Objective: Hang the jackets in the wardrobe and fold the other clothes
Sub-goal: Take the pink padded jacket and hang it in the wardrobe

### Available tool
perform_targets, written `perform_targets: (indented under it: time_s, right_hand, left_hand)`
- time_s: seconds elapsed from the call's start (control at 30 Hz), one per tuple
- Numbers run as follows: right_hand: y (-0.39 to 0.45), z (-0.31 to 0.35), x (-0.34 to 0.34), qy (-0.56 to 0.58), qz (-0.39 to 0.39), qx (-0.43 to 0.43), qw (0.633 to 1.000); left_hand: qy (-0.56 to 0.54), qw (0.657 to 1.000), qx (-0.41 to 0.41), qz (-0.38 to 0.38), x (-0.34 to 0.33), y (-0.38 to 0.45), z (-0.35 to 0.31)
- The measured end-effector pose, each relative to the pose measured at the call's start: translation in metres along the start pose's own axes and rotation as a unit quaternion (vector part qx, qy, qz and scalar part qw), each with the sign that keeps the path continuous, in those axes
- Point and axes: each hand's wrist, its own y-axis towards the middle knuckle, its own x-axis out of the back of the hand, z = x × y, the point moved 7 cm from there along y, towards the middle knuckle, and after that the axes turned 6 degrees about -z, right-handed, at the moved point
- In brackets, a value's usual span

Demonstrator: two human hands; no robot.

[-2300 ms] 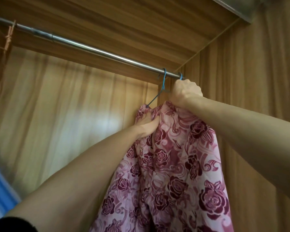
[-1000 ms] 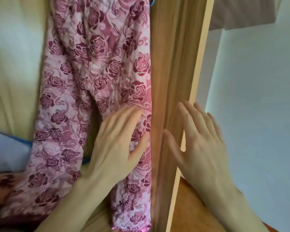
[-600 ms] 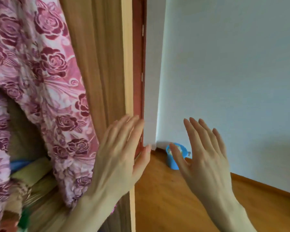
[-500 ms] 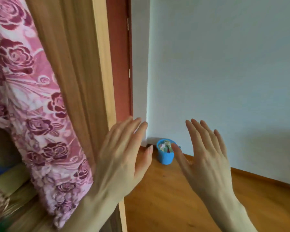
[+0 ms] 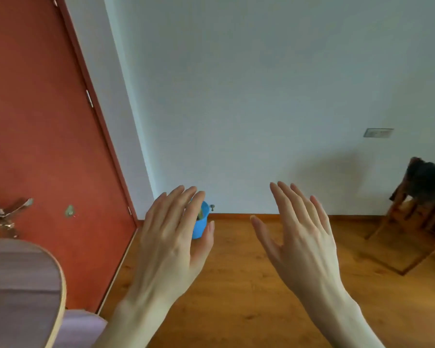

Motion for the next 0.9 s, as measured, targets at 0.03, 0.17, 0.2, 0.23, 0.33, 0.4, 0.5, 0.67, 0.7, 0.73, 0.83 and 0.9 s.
perform_targets:
  time_s: [0.03,0.17,0.2,0.23,0.33,0.4,0.5,0.67,0.7,0.73,0.83,0.9]
  right_hand:
    - [0.007,-0.009,-0.008,-0.004,-0.002,-0.005,1.0]
    - [0.03,-0.048,-0.039,-0.018,0.001,-0.025,1.0]
    - [0.034,-0.057,-0.045,-0.022,0.002,-0.032,0.999]
    - [0.038,-0.067,-0.05,-0.028,0.001,-0.039,0.999]
    - [0.046,-0.099,-0.057,-0.05,-0.005,-0.066,0.997]
    - [0.046,-0.123,-0.056,-0.067,-0.01,-0.094,0.993]
    - [0.044,-0.155,-0.056,-0.088,-0.019,-0.133,0.987]
    - [0.044,-0.195,-0.064,-0.138,-0.031,-0.185,0.972]
    - [0.046,-0.203,-0.066,-0.146,-0.036,-0.194,0.969]
    - [0.05,-0.211,-0.068,-0.153,-0.041,-0.202,0.966]
    - [0.064,-0.236,-0.078,-0.179,-0.061,-0.226,0.956]
    - [0.077,-0.253,-0.087,-0.202,-0.072,-0.244,0.946]
  left_hand:
    - [-0.006,1.0,-0.005,0.005,-0.016,0.007,0.001]
    - [-0.029,0.999,-0.011,0.026,-0.077,0.036,0.006]
    - [-0.038,0.999,-0.014,0.028,-0.09,0.042,0.005]
    - [-0.046,0.998,-0.018,0.029,-0.103,0.049,0.002]
    - [-0.072,0.996,-0.035,0.042,-0.139,0.071,-0.012]
    - [-0.093,0.993,-0.045,0.051,-0.162,0.083,-0.024]
    - [-0.122,0.988,-0.068,0.062,-0.194,0.1,-0.04]
    - [-0.176,0.977,-0.09,0.079,-0.248,0.127,-0.061]
    - [-0.187,0.974,-0.095,0.086,-0.262,0.132,-0.065]
    - [-0.198,0.971,-0.102,0.091,-0.277,0.138,-0.069]
    - [-0.229,0.96,-0.129,0.1,-0.322,0.161,-0.084]
    - [-0.253,0.952,-0.144,0.098,-0.354,0.181,-0.092]
